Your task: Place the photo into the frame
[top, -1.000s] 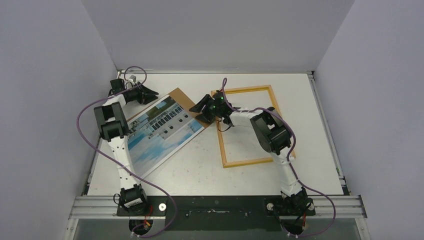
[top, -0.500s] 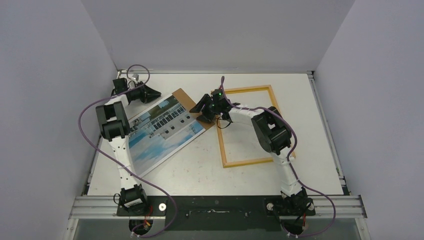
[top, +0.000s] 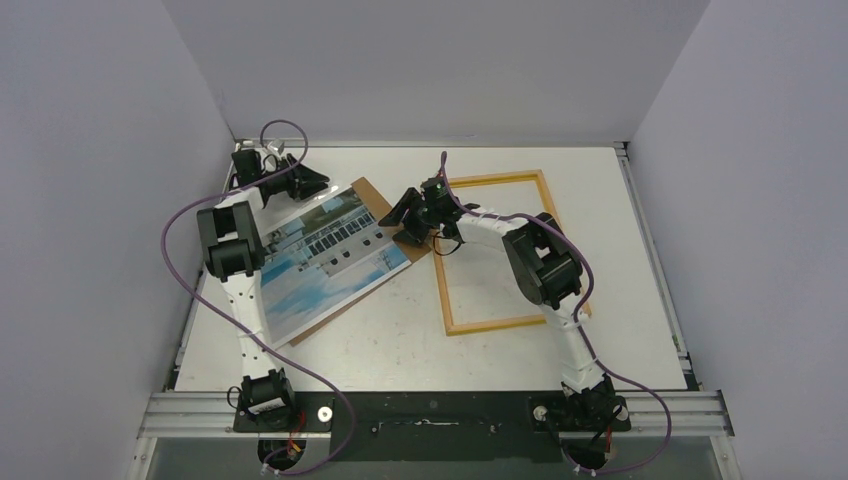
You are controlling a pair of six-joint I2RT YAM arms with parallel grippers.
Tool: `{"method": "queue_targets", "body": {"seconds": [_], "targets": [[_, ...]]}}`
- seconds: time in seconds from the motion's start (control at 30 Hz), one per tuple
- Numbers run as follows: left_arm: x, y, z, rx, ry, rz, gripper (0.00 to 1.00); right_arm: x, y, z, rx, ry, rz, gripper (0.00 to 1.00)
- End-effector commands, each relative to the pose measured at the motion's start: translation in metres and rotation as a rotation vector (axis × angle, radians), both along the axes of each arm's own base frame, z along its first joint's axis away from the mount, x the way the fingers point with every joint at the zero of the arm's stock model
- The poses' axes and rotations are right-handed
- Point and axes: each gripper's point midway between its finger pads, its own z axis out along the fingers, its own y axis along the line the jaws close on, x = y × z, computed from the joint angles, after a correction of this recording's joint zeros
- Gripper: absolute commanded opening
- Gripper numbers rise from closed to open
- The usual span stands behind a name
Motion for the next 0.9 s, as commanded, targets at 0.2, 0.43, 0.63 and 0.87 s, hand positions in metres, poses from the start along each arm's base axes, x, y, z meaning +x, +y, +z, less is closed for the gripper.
{"method": "queue_targets", "body": {"seconds": [0.2,0.43,0.63,0.87], "targets": [[-0.012,-0.038,0.035,-0.04,-0.086,-0.154,0.33,-0.041,-0.036,-0.093,-0.246,0.185,0.013,0.56],[-0.004,-0.039,0.027,-0.093,0.088,-0.06,0.35,-0.044,-0.038,-0.099,-0.264,0.202,0.018,0.56],[-0.008,-0.038,0.011,-0.124,0.292,0.015,0.33,-0.044,-0.041,-0.101,-0.271,0.205,0.016,0.56],[-0.011,-0.031,-0.002,-0.087,0.415,0.095,0.35,-0.043,-0.041,-0.101,-0.27,0.201,0.014,0.56]]}}
